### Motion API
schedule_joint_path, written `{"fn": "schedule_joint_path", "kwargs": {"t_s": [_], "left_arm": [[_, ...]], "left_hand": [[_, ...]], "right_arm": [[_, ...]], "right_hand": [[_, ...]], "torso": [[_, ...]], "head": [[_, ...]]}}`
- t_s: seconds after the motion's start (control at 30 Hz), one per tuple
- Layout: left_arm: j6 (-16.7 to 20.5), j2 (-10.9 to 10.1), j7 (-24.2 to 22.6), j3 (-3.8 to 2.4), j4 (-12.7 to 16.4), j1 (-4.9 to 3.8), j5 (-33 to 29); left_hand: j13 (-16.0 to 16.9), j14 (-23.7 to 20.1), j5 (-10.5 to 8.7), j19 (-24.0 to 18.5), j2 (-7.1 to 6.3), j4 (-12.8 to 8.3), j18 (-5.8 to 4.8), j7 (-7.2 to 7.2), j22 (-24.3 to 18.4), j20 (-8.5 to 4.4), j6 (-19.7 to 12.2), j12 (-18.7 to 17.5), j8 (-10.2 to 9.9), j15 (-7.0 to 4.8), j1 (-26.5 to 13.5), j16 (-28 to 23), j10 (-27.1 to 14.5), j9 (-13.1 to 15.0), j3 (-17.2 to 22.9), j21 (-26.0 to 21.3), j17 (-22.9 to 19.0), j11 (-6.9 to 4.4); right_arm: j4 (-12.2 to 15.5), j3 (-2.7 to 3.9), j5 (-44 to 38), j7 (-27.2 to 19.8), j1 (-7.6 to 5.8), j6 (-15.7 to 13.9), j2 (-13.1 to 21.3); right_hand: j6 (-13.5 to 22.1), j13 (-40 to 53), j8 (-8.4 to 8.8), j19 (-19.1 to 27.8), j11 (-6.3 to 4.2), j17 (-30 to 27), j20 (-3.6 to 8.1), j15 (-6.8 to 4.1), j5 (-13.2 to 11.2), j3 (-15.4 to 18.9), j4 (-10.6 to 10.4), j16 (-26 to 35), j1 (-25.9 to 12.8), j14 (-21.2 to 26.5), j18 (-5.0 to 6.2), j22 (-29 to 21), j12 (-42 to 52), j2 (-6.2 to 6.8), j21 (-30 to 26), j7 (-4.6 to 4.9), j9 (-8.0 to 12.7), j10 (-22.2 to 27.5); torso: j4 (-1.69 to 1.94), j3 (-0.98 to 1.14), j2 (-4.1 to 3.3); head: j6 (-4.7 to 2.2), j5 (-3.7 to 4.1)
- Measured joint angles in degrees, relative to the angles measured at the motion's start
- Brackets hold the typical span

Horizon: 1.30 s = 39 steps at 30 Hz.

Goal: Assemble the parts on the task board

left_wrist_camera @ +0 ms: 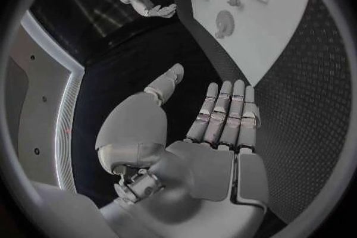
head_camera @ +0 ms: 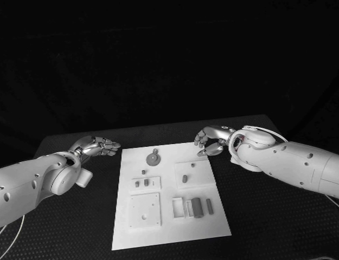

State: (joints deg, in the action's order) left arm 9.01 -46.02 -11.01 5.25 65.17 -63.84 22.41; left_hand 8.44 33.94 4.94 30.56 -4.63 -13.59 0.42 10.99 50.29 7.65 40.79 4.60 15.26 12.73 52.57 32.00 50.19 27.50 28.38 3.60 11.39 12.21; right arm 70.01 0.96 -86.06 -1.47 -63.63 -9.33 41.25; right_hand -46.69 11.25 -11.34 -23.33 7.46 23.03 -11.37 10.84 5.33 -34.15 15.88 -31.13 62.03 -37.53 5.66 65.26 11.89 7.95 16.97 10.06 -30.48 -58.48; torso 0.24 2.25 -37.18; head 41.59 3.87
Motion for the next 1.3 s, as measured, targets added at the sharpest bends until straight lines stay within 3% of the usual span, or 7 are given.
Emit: {"fn": "schedule_joint_path", "kwargs": {"t_s": [0.13,0.23,0.47,0.77,0.8,0.9,1.3], "left_arm": [[-0.34,-0.06,-0.78,-0.01,0.97,-0.01,-1.5],[-0.51,-0.06,-1.2,-0.02,1.3,-0.02,-2.18],[-0.81,0.07,-1.67,-0.02,1.46,-0.02,-3.01],[-1.06,0.19,-2.01,-0.02,1.81,-0.02,-3.39],[-1.08,0.19,-2.03,-0.02,1.83,-0.02,-3.41],[-1.15,0.19,-2.1,-0.02,1.88,-0.02,-3.46],[-1.34,0.13,-2.16,-0.02,2.09,-0.01,-3.56]], "left_hand": [[-0.41,-1.52,0.0,-1.73,0.04,-0.03,0.01,-0.17,-0.66,0.91,-0.16,0.0,0.0,-0.17,-0.04,-1.37,-0.2,0.02,-0.2,0.0,-0.42,-0.2],[-0.72,-2.74,0.0,-2.65,0.04,0.01,0.01,-0.17,-0.9,1.07,-0.16,0.0,0.21,-0.34,-0.04,-2.11,-0.65,0.02,-0.55,0.0,-0.63,-0.65],[-0.94,-3.14,0.0,-2.92,0.04,0.01,0.01,-0.17,-0.98,1.35,-0.16,0.0,0.21,0.05,-0.04,-2.39,-0.85,0.02,-0.56,0.0,-0.63,-0.44],[-1.11,-3.35,0.0,-3.12,0.04,-0.15,0.0,-0.17,-1.04,1.15,-0.16,0.0,0.44,0.27,-0.04,-2.39,-1.05,0.09,-0.71,0.0,-0.62,-0.22],[-1.17,-3.36,0.0,-3.12,0.04,-0.15,0.01,-0.17,-1.04,1.15,-0.16,0.0,0.44,0.27,-0.03,-2.39,-0.87,0.09,-0.71,0.0,-0.62,-0.04],[-1.21,-3.2,0.0,-3.12,0.04,-0.14,0.01,-0.16,-1.04,1.15,-0.16,0.23,0.44,0.42,-0.04,-2.62,-1.06,0.08,-0.71,0.0,-0.62,0.18],[-1.4,-3.13,-0.01,-3.32,0.04,-0.3,0.01,-0.16,-1.1,1.35,-0.16,0.23,0.67,0.92,-0.03,-2.72,-1.06,0.14,-0.87,0.0,-0.53,0.58]], "right_arm": [[-0.24,-1.21,-2.76,0.02,0.01,0.71,-0.59],[-0.55,-2.47,-5.37,0.02,0.02,1.11,-1.13],[-1.48,-4.15,-9.9,-0.01,0.15,1.25,-2.3],[-0.54,-4.57,-13.89,0.02,0.61,0.65,-2.98],[-0.48,-4.58,-14.12,0.03,0.64,0.58,-3.01],[-0.35,-4.58,-14.76,0.08,0.66,0.42,-3.14],[-1.96,-5.21,-16.28,0.2,1.03,0.4,-4.8]], "right_hand": [[0.2,-0.55,-0.01,-0.35,0.0,-0.53,0.06,-0.24,0.0,0.0,0.0,0.66,0.15,-0.26,0.02,0.29,-0.48,-0.09,0.08,-0.21,0.14,0.0],[0.18,-2.39,-0.68,-6.31,0.0,-2.04,0.29,-0.75,0.0,-0.25,0.25,2.17,0.45,-3.44,1.85,-1.61,-2.44,0.03,-0.74,-0.64,0.44,0.0],[-0.61,-4.34,-1.82,-11.9,0.56,-2.91,0.31,-1.97,0.0,0.0,0.5,2.53,1.26,-9.23,3.36,-3.0,-3.53,-0.78,-1.99,-0.99,0.98,-1.59],[-2.14,-4.54,-3.0,-20.66,-0.16,-0.64,0.75,-5.56,0.0,0.47,0.63,0.39,1.99,-17.96,5.9,-3.05,-2.78,-1.51,-1.42,-0.62,1.87,-7.0],[-2.32,-4.54,-3.16,-21.8,-0.23,-0.2,0.8,-5.97,0.0,0.47,0.62,0.1,2.17,-18.98,6.78,-2.99,-2.78,-1.68,-1.19,-0.45,2.0,-7.77],[-2.97,-4.68,-3.44,-23.66,-0.51,0.72,0.86,-6.7,0.0,0.52,0.58,-0.16,2.16,-20.71,7.21,-2.77,-2.79,-1.68,-1.19,-0.36,2.28,-8.72],[-3.63,-4.83,-3.8,-25.31,-0.82,1.93,0.93,-7.47,0.0,0.78,0.63,-0.26,2.77,-22.25,7.68,-2.38,-2.79,-2.29,-0.9,-0.34,2.55,-9.41]], "torso": [[-0.01,0.0,-0.02],[-0.04,0.02,-0.09],[-0.09,0.13,-0.15],[-0.12,0.17,-0.15],[-0.12,0.16,-0.15],[-0.14,0.14,-0.15],[-0.15,0.1,-0.16]], "head": [[0.01,-0.17],[0.01,-0.26],[0.21,-0.51],[0.57,-0.82],[0.61,-0.84],[0.66,-0.91],[0.92,-1.07]]}}
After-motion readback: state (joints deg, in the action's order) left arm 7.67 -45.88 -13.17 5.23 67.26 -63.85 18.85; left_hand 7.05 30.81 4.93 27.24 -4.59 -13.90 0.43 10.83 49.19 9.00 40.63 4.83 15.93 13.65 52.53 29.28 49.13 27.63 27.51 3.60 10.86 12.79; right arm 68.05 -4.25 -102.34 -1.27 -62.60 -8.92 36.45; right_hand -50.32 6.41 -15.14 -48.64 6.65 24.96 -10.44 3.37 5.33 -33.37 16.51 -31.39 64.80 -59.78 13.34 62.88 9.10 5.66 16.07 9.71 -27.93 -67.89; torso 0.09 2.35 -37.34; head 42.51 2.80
